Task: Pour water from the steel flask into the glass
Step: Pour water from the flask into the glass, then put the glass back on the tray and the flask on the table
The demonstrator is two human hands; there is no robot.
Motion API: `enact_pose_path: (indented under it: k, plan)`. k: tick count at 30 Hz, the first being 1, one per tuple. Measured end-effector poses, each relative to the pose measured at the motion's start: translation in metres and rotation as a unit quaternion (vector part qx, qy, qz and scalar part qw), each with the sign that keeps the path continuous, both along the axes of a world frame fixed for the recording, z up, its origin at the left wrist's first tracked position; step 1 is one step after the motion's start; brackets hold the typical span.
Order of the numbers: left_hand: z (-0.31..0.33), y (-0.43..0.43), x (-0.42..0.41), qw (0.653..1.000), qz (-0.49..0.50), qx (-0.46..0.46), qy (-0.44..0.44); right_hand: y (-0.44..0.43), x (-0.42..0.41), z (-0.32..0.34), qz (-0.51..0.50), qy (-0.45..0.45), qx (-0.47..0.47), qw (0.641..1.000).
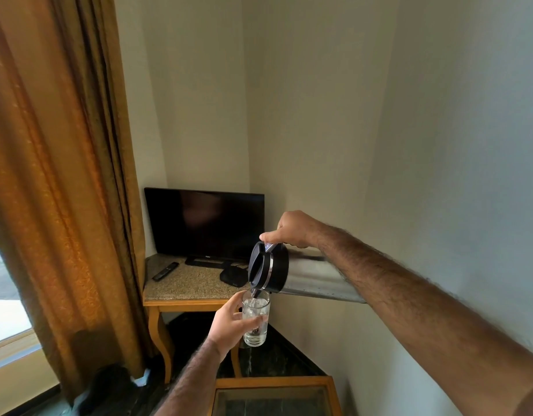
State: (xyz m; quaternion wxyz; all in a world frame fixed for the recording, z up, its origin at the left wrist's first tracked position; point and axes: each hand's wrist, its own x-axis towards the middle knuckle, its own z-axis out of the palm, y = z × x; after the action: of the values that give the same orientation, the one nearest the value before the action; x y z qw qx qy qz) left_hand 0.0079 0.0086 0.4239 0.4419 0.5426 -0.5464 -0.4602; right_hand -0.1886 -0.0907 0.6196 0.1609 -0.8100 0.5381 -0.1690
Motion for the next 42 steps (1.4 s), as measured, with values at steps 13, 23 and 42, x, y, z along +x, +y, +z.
enact_pose_path:
  k: [13, 23, 42]
  plan:
    - [0.0, 0.003, 0.001, 1.0, 0.002, 0.0, -0.003, -0.001, -0.001, -0.004, -0.002, -0.004, 0.013, 1.0]
    - [0.004, 0.011, -0.002, 1.0, 0.001, 0.002, 0.005, 0.002, -0.01, -0.018, -0.026, -0.032, 0.03, 0.999]
    - [-0.002, 0.024, -0.001, 1.0, 0.019, 0.009, 0.022, 0.034, -0.042, -0.072, -0.147, -0.298, 0.031, 0.943]
